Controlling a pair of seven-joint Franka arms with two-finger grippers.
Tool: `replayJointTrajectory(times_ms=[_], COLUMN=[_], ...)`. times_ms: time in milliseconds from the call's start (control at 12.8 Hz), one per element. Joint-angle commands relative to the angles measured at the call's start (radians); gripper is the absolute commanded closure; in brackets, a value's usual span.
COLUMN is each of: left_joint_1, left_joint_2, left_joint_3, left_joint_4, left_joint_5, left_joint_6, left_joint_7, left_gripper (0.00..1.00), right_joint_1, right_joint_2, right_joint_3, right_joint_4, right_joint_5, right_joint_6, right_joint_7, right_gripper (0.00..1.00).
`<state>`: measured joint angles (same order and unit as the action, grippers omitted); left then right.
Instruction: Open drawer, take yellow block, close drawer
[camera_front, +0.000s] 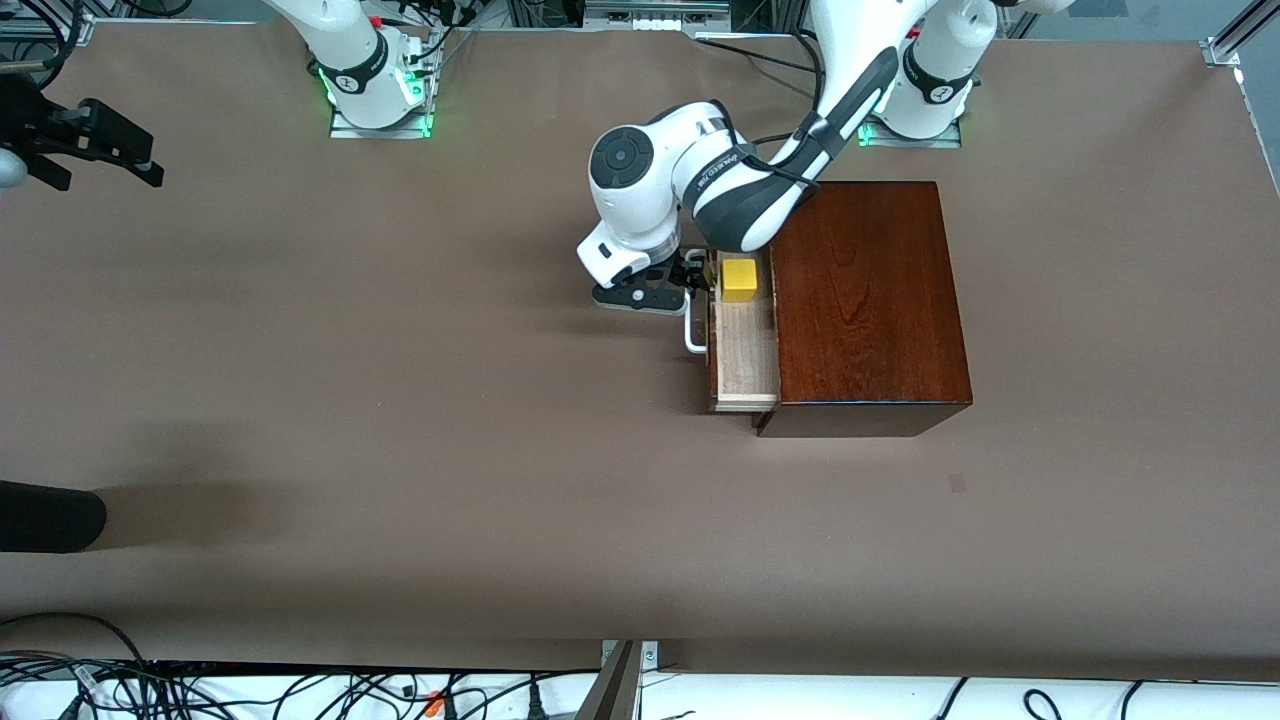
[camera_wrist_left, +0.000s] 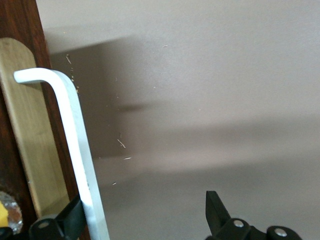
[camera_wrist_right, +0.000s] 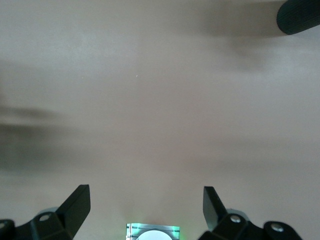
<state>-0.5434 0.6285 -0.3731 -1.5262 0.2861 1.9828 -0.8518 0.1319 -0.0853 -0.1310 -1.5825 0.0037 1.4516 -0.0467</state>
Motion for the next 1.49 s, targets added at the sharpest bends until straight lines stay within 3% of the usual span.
replayJointTrajectory(times_ms=[0,314,784,1176,1412], left_joint_1=[-0.024,-0.030,-0.033,-0.003,0.095], left_joint_2=[0.025,0.025,-0.015,-0.090,-0.162], left_joint_3=[-0.012,-0.010,-0.018,-0.003,-0.006], left_joint_4=[0.063,0.058,0.069,0.286,0.317], left_joint_5=[-0.036,-0.033,-0.021,-0.021,-0.024], left_joint_6=[0.004,-0.004,-0.154,-0.505,-0.574], left_joint_7=[-0.012,-0.009,0.000,0.184,0.314], left_gripper=[0.00,0.00,0.00,0.00,0.00], right_joint_1=[-0.011,-0.011,-0.011,-0.011,-0.009], right_joint_2=[-0.025,-0.024,-0.024,-0.017,-0.021], right_joint_3=[-0.027,-0.055,-0.048,-0.039,-0.033], right_joint_4=[0.006,0.006,0.006,0.004,0.004], right_joint_5=[0.016,0.018,0.016,0.016,0.015], right_joint_6=[-0.013,0.003,-0.010,-0.002,-0.003], right_joint_7=[-0.057,-0.102,-0.111,-0.113,-0.113], right_gripper=[0.00,0.00,0.00,0.00,0.00])
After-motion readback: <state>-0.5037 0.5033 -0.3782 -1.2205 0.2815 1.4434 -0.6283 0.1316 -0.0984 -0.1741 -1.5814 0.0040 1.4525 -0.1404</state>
